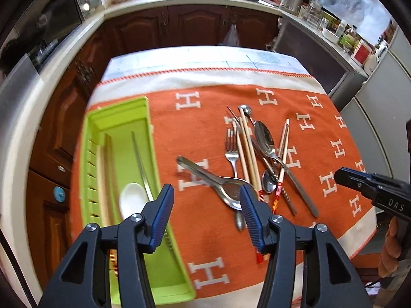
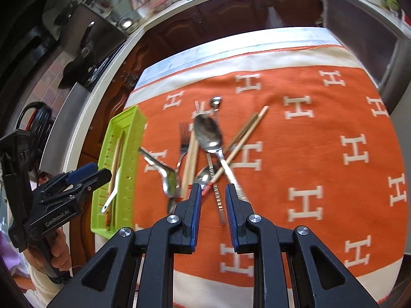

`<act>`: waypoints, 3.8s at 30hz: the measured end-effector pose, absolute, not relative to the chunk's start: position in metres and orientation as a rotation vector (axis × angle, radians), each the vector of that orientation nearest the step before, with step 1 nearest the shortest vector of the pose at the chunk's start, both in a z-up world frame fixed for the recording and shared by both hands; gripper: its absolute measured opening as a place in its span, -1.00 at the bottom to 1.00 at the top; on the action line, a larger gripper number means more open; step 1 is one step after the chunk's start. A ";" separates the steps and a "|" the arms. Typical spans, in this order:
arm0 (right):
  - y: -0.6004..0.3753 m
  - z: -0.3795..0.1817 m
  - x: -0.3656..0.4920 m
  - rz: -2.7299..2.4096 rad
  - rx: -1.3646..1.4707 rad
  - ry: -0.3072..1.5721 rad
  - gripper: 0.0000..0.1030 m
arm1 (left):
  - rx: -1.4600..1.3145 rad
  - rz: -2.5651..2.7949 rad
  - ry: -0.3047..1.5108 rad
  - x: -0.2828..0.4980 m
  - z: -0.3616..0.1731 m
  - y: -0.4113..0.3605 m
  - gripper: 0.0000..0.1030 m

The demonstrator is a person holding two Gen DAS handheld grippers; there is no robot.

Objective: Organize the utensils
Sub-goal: 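Move both grippers back to the pile and grasp a metal spoon with the left, then grasp a metal spoon with the right gripper while the left lifts its spoon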

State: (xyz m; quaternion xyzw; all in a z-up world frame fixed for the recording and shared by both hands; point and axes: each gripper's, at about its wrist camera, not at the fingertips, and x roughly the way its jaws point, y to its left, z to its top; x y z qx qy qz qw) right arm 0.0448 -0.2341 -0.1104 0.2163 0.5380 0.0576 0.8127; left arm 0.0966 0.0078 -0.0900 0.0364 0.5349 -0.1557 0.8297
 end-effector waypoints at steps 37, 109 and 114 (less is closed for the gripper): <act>-0.199 -0.212 0.100 0.258 0.241 1.253 -0.63 | -0.043 -0.128 1.251 0.150 -0.179 -0.011 0.00; -0.193 -0.141 0.060 0.362 0.559 1.076 -0.96 | -0.068 -0.247 1.012 0.099 -0.058 0.046 -0.97; -0.153 -0.112 0.072 0.398 0.552 1.061 -0.96 | 0.012 -0.116 0.974 0.088 -0.039 0.079 -0.97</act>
